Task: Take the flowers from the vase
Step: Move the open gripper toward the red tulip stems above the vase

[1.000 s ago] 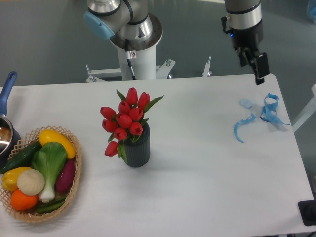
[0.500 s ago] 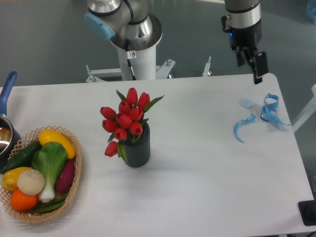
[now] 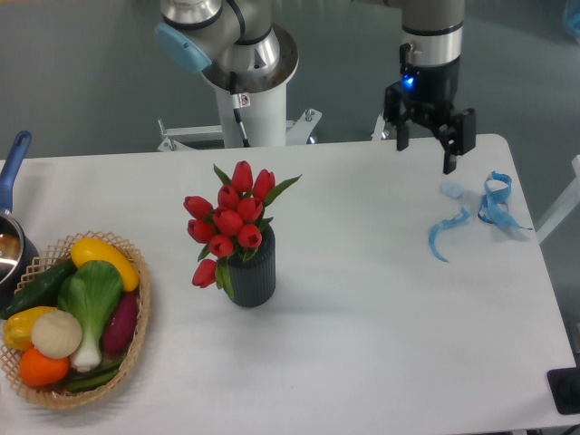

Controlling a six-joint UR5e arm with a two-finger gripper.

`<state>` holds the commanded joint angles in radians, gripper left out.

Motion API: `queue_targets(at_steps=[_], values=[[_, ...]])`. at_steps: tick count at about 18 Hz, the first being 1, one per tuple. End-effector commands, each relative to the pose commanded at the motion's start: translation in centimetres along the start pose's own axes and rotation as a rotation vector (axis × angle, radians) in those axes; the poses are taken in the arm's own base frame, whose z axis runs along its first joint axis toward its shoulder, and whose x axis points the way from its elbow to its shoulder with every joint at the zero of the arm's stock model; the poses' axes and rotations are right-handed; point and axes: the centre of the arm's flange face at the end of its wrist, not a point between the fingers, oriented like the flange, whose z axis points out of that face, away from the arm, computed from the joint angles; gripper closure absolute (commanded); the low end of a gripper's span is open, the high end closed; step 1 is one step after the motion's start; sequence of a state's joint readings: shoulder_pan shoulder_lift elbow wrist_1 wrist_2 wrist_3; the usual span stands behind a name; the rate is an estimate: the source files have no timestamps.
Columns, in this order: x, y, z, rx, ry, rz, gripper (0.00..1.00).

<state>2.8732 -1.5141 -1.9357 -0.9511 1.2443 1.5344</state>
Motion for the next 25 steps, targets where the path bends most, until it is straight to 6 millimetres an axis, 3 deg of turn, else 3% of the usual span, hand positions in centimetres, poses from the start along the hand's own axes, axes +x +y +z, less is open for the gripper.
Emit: queue_targets(at_steps=[4, 7, 12, 16, 20, 25], values=[[2.9, -1.6, 0.9, 0.125, 0.038, -0.107, 0.00], [3.5, -2.4, 1.3, 0.237, 0.072, -0.188, 0.00], [5.9, -2.9, 1.6, 0.334, 0.101, -0.195, 0.00], [7.4, -4.6, 1.4, 0.421, 0.125, -0.177, 0.00], [10.2, -6.7, 3.0, 0.464, 0.193, -0.143, 0.00], [10.7, -8.1, 3.8, 0.503, 0.228, -0.126, 0.00]])
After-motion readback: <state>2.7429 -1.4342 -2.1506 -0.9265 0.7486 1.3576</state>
